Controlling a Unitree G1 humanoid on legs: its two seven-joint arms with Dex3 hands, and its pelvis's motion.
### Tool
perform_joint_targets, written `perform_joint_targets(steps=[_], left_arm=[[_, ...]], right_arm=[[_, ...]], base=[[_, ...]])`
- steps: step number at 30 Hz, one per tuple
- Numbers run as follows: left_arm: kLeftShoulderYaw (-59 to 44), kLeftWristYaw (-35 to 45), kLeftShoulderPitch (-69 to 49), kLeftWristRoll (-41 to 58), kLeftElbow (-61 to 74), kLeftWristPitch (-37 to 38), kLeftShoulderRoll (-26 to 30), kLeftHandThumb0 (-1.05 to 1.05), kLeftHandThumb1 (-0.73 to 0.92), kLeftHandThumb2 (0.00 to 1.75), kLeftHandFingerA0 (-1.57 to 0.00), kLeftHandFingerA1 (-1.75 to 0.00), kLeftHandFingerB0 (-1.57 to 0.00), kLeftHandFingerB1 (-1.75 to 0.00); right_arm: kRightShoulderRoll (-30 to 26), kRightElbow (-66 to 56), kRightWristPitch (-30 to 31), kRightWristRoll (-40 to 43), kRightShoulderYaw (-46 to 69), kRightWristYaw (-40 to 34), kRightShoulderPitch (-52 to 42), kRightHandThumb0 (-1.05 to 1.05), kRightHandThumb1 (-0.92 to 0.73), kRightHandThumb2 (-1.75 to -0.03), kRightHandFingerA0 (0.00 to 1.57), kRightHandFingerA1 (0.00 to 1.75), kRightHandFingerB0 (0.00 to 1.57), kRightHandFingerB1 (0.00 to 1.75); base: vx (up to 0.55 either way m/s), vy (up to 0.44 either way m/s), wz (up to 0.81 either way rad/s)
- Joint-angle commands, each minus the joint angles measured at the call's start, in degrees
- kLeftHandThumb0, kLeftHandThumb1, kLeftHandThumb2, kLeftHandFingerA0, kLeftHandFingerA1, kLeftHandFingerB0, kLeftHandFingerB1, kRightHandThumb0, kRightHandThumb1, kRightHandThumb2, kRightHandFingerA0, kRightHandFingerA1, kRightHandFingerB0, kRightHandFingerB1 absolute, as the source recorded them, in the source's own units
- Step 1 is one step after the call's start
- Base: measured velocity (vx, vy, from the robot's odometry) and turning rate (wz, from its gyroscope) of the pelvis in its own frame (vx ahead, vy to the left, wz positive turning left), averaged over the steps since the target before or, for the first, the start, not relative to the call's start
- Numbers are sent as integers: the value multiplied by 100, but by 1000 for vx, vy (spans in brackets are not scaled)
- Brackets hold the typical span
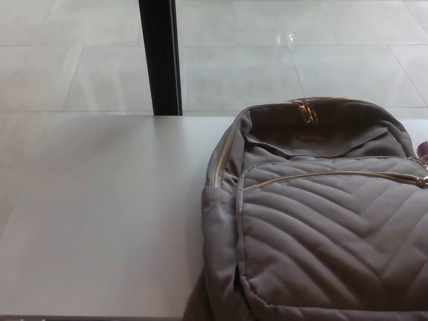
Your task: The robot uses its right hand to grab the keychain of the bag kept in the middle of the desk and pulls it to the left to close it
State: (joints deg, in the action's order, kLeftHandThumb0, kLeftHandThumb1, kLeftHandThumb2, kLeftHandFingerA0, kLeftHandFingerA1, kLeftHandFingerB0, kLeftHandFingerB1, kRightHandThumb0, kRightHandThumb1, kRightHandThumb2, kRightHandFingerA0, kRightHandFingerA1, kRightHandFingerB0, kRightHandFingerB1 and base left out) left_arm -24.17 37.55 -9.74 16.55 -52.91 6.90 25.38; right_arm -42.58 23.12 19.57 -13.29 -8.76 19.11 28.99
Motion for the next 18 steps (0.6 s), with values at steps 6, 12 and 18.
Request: perform_joint_targets(steps=[6, 12, 18], left_arm=[[10, 51, 54, 2, -179, 153, 120, -105, 87, 86, -76, -107, -53, -109], [17, 73, 47, -1, -169, 153, 132, -105, 87, 85, -77, -105, -54, -108], [38, 76, 30, -18, -83, 169, 144, -105, 87, 86, -76, -106, -53, -108]], right_arm=[[58, 101, -218, -531, -389, 105, 409, -79, -74, -63, 8, 47, 17, 28], [89, 283, -220, -715, -572, 149, 614, -77, -78, -63, 12, 46, 17, 28], [104, 527, -193, -834, -635, 120, 680, -77, -77, -64, 17, 52, 19, 28]], base=[[0, 0, 0], [0, 0, 0], [0, 0, 0]])
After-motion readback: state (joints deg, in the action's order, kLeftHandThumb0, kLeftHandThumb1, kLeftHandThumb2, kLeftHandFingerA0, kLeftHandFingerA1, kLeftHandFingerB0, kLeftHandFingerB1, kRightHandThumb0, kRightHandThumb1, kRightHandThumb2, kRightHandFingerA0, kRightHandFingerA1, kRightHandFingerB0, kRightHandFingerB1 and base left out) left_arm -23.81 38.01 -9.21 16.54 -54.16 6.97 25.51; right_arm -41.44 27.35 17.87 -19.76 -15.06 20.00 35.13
